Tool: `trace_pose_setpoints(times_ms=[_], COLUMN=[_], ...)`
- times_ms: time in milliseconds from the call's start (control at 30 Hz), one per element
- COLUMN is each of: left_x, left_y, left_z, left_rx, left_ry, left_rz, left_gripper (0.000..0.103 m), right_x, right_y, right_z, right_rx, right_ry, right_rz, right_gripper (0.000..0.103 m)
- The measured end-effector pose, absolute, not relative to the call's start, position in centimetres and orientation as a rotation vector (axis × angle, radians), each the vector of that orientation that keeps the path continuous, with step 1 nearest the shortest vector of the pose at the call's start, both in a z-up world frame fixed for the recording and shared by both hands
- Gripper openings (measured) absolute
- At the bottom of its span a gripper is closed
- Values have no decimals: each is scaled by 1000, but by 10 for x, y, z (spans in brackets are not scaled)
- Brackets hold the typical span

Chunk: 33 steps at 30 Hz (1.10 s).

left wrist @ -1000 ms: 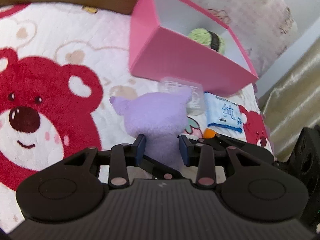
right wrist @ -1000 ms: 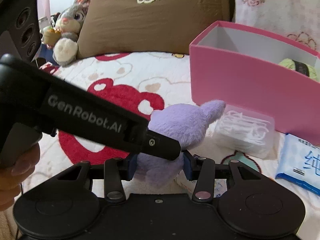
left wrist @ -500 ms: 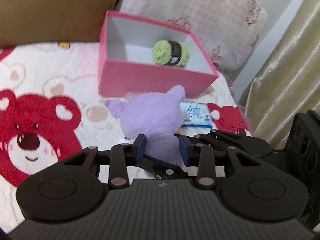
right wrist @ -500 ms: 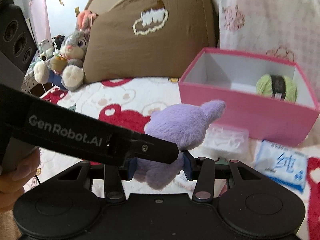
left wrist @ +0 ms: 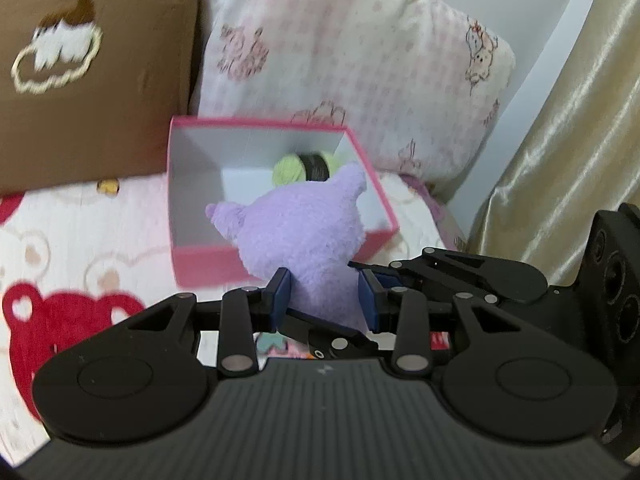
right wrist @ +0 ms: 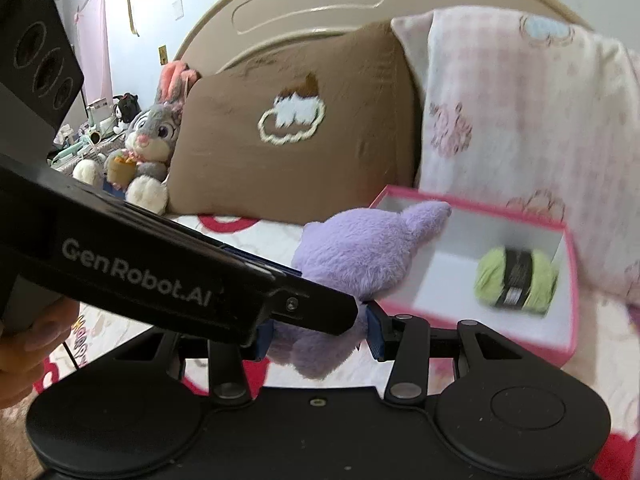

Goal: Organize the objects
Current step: 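Carry the purple plush with the left tool into the pink box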

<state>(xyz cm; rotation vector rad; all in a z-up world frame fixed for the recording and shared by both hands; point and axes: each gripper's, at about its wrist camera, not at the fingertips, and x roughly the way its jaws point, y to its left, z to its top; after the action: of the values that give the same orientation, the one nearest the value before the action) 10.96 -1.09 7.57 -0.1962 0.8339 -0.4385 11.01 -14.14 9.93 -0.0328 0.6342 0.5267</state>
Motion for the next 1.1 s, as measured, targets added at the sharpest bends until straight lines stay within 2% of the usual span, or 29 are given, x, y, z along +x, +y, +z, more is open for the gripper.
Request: trace_pose_setpoints(times_ms=[333, 633, 1100], left_x=[203, 294, 358], left_y=[-31, -26, -21], left_z=[69, 20, -58], left_rx=[-220, -332, -409], left_ry=[861, 979, 1099], left_rz=[-378, -332, -257], left_gripper=[35, 35, 34], right_x=[205, 286, 352], right_y=[-172, -183, -163], right_z=[101, 59, -10], right_rx=[76, 160, 77], right_ry=[701, 810, 960], right_rz=[521, 522, 495], right_gripper=[50, 49, 49])
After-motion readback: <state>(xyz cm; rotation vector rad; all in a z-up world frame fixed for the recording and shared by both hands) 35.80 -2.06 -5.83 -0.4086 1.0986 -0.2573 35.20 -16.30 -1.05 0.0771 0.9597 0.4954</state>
